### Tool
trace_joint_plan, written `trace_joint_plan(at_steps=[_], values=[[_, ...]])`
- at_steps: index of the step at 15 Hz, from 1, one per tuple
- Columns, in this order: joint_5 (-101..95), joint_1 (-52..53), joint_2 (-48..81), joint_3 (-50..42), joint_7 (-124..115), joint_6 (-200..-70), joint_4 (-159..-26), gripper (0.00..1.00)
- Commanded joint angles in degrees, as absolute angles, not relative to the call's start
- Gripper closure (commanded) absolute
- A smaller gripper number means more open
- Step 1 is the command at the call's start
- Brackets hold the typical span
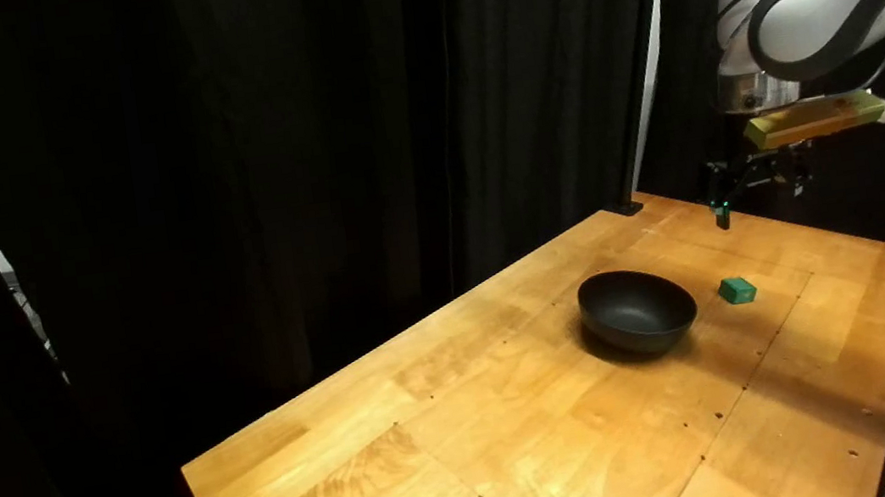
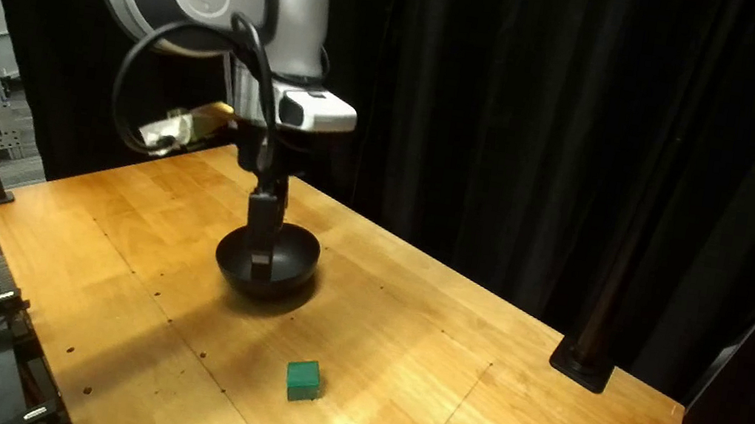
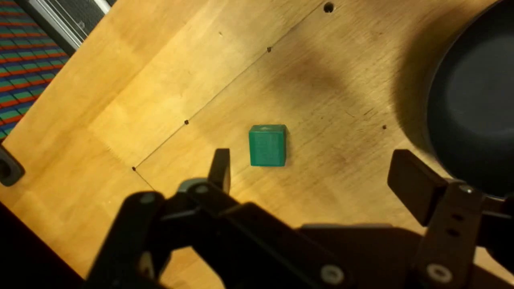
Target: Pick up the green block from the table and put it in the black bowl.
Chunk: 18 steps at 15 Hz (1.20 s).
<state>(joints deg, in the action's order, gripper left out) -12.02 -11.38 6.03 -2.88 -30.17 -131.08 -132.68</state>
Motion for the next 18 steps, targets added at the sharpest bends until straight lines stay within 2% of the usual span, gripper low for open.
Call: trace_joint_plan(at_steps=[1,7,14,15,16,18], values=[[-8.9,-9.8,17.3,-6.5,-29.4,-131.8,-124.9,0.00],[-2.6,-9.6,29.4,-9.3,-27.9,-130.6,-116.8,0.00],[1.4,-10.3,36.6,-11.4,-26.1,-128.8,-111.4,0.00],[1.7,-10.6,37.3,-11.4,-25.5,-128.4,-110.9,0.25],[1.9,-10.5,37.7,-11.6,-25.4,-128.4,-110.7,0.26],[2.9,-10.8,37.9,-11.5,-24.5,-127.4,-110.2,0.42]])
